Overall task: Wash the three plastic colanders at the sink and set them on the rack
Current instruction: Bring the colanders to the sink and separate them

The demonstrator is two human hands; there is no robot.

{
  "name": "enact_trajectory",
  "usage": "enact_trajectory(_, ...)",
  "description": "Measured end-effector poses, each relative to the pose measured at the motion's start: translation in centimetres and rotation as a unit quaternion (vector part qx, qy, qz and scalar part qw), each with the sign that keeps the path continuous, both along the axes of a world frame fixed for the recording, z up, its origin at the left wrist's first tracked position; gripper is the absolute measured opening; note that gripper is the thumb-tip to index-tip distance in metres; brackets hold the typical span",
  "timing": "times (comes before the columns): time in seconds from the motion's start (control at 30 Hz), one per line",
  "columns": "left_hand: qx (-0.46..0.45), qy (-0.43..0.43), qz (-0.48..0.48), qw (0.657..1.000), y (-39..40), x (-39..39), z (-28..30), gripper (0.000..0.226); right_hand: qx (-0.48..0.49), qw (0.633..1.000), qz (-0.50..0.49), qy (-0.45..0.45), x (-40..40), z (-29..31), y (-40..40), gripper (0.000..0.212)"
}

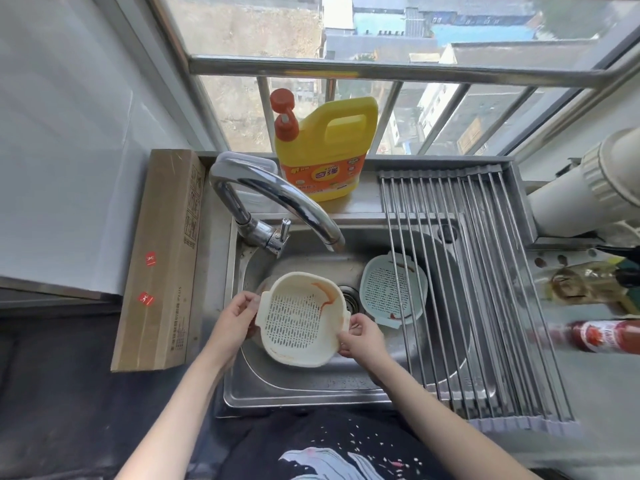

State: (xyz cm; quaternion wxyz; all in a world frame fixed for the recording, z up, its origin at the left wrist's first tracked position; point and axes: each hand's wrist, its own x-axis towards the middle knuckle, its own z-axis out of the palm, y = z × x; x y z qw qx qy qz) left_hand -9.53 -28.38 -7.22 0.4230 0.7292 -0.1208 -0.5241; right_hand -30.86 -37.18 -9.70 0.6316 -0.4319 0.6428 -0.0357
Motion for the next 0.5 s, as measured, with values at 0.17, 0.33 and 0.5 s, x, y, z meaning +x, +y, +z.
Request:
enact_trajectory(0.17,0.037,-0.057,-0.083,0.994,0.1,0.5,0.3,0.021,0.065,0.997,-0.052,-0.007,-0.2,0.4,0.3,0.012)
enact_trajectory(0.33,0.06,-0.151,-0.142,0.976,0.3,-0.6,-0.1,0.021,0.156,0.962,-0.222,-0.007,1.2,-0.2,1.3,0.009)
enact_trajectory(0.5,0.141,-0.295,-0.289,0.9,0.5,-1.8,-1.5,0.018,0.103,0.891,-0.443,-0.005,1.4,-0.6,1.0,0.017)
